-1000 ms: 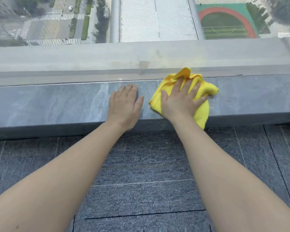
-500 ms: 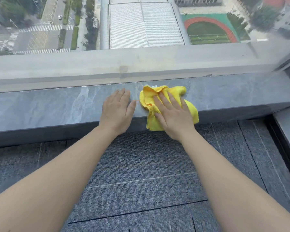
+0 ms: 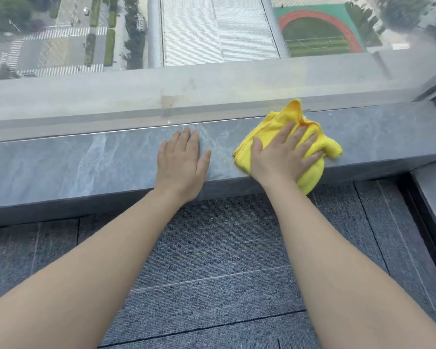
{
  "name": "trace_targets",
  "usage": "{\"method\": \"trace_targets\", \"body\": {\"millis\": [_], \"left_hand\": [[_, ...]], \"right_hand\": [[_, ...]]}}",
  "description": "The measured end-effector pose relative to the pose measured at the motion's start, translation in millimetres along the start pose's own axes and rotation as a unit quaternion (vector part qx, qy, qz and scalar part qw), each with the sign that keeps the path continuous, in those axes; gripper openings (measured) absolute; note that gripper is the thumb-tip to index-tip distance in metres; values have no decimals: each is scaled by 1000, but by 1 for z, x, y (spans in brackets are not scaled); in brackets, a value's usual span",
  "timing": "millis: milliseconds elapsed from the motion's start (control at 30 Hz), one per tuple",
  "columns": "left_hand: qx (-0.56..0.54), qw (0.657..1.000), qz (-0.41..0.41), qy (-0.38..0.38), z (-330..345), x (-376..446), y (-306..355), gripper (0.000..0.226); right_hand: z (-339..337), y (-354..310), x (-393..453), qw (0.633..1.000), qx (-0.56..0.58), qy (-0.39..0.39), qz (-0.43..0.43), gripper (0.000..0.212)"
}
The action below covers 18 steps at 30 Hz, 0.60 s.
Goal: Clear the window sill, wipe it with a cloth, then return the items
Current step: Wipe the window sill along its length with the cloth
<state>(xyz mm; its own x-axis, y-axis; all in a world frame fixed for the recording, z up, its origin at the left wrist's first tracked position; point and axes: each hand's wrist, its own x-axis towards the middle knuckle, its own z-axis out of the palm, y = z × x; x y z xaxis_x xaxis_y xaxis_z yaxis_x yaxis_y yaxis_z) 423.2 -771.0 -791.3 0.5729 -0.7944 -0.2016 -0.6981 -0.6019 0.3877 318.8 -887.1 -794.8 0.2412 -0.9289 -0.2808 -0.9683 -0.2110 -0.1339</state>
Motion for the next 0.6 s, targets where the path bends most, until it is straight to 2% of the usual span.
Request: {"method": "trace_targets", "body": {"millis": [100, 233, 333, 400, 500, 600], "left_hand": [[-14, 1000, 2, 11, -1, -1, 1, 69], [-41, 999, 12, 22, -4, -2, -4, 69], [-51, 998, 22, 27, -6, -3, -5, 69], [-53, 998, 29, 28, -7, -4, 1, 68], [-40, 997, 58, 19, -5, -4, 16, 68], [7, 995, 104, -2, 4, -1, 34, 76]], "right_hand": [[0, -9, 5, 999, -14, -2, -46, 75], [4, -17, -2, 986, -40, 2, -162, 67], [5, -4, -10, 952, -67, 7, -299, 57], [1, 10, -13, 931, -72, -13, -359, 53], [-3, 36, -14, 920, -61, -25, -385, 50], [-3, 65, -13, 934, -76, 25, -348, 69]]}}
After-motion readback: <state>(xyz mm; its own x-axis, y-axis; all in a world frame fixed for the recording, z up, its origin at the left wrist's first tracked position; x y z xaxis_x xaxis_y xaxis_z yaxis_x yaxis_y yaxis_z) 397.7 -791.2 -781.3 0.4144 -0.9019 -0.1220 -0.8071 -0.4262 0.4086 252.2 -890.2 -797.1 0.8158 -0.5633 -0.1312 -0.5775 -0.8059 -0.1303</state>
